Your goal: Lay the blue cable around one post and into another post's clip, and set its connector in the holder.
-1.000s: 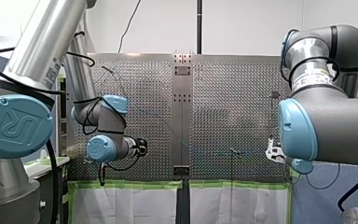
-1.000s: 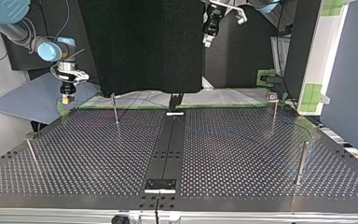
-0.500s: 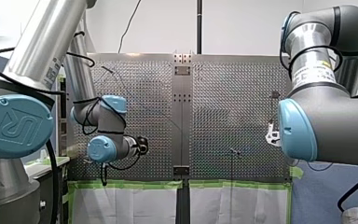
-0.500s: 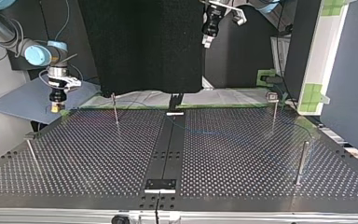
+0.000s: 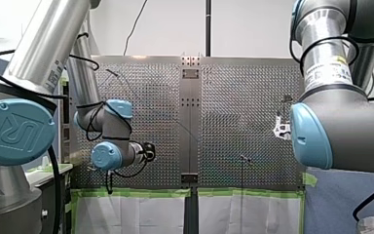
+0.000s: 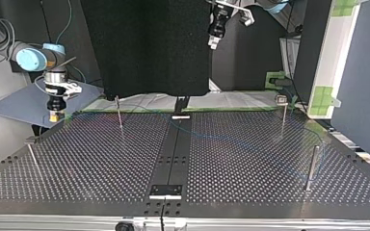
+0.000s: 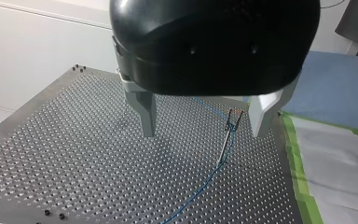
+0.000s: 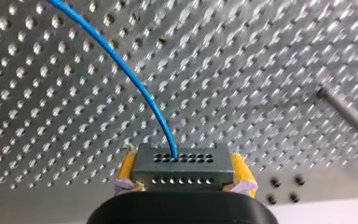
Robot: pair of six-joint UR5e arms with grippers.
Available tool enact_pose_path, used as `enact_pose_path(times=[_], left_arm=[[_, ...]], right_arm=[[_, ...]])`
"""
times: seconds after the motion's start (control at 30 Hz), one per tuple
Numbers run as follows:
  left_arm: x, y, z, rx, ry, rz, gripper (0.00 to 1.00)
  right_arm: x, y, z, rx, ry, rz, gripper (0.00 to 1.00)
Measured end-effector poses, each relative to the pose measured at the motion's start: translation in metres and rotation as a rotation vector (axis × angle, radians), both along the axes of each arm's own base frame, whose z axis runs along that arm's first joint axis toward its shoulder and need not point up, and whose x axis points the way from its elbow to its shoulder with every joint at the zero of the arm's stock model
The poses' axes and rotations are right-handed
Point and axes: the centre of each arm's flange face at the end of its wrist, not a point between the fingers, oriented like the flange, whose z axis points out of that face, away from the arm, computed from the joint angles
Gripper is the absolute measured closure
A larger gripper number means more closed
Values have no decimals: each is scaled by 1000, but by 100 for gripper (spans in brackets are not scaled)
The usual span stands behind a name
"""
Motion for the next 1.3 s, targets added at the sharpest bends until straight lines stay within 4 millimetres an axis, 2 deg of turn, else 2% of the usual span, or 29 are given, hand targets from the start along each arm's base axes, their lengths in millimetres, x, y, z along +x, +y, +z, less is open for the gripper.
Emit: enact_pose_path(times=[0.27, 0.8, 1.0, 1.3], left_arm=[[-1, -1, 0, 0, 0, -5, 0], [-2, -2, 0, -11, 4, -15, 0], [-1, -1, 0, -11, 6, -12, 0], [-1, -1, -1, -8, 11, -13, 0]], right_arm=[[18, 18, 28, 10, 10, 17, 79], [49, 66, 67, -31, -20, 45, 79], [56, 71, 77, -44, -68, 47, 79], [50, 68, 79, -51, -108, 39, 79]])
